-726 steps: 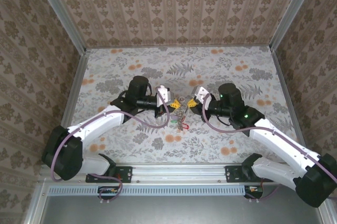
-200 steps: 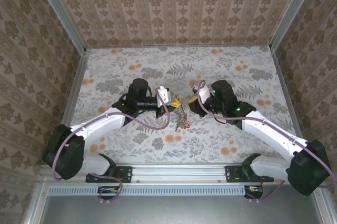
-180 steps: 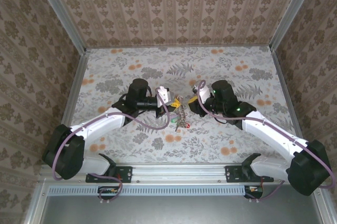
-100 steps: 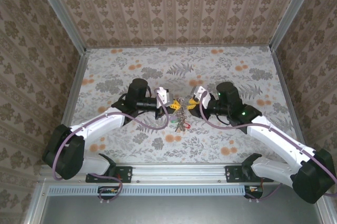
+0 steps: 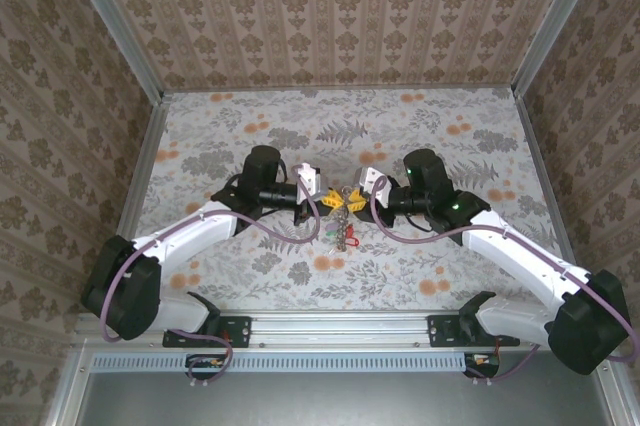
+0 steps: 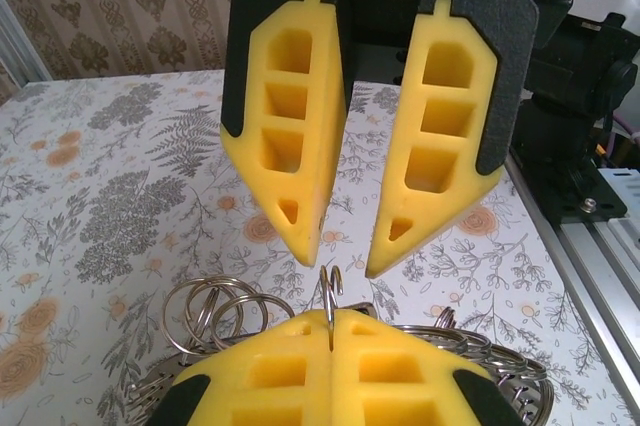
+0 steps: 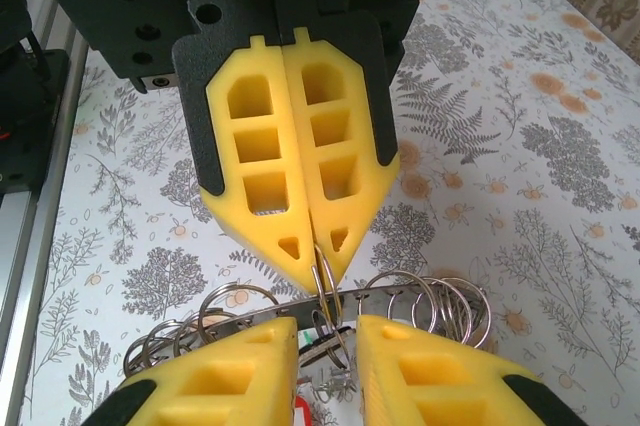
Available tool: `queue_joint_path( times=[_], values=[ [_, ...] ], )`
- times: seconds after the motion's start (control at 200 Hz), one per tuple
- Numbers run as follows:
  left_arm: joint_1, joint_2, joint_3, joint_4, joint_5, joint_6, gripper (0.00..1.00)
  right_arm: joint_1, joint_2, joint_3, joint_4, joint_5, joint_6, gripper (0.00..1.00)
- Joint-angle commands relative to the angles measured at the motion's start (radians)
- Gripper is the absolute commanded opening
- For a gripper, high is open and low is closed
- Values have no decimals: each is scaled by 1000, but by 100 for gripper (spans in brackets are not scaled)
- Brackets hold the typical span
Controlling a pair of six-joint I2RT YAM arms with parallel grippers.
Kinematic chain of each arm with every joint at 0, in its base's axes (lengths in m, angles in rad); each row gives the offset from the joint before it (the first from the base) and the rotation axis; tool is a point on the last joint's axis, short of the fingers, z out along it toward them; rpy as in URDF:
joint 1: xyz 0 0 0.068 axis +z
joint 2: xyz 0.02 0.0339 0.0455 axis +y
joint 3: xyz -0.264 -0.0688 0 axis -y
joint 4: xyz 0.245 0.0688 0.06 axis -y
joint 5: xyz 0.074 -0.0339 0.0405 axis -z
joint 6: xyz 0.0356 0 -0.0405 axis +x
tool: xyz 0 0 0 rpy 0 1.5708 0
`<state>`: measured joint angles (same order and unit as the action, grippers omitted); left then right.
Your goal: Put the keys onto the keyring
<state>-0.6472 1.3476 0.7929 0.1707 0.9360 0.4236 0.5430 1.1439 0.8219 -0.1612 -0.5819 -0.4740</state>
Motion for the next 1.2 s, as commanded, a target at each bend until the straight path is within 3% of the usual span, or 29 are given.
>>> queue_joint_path(
  times=[0.0,0.115,0.595,0.815,0.895,1.035,1.195],
  values=[
    [6,5,43,2,56,28,0,-2,13,11,31,-36,-26,23],
    [6,6,48,1,64,26,0,-3,28,21,39,-48,-23,17],
    [11,8,46,1,70,24,0,-3,50,8,99,-87,5,17],
    [16,-1,43,1,62,24,0,-3,58,16,52,-47,-22,3],
    [18,-4,45,-16,57,28,3,-1,54,21,31,-29,-37,0],
    [14,-10,69,-122,14,88,18,10,54,56,-38,7,-86,0],
    [-4,-2,131,-296,-57,199,23,39,71,113,-126,57,-127,0]
  ],
)
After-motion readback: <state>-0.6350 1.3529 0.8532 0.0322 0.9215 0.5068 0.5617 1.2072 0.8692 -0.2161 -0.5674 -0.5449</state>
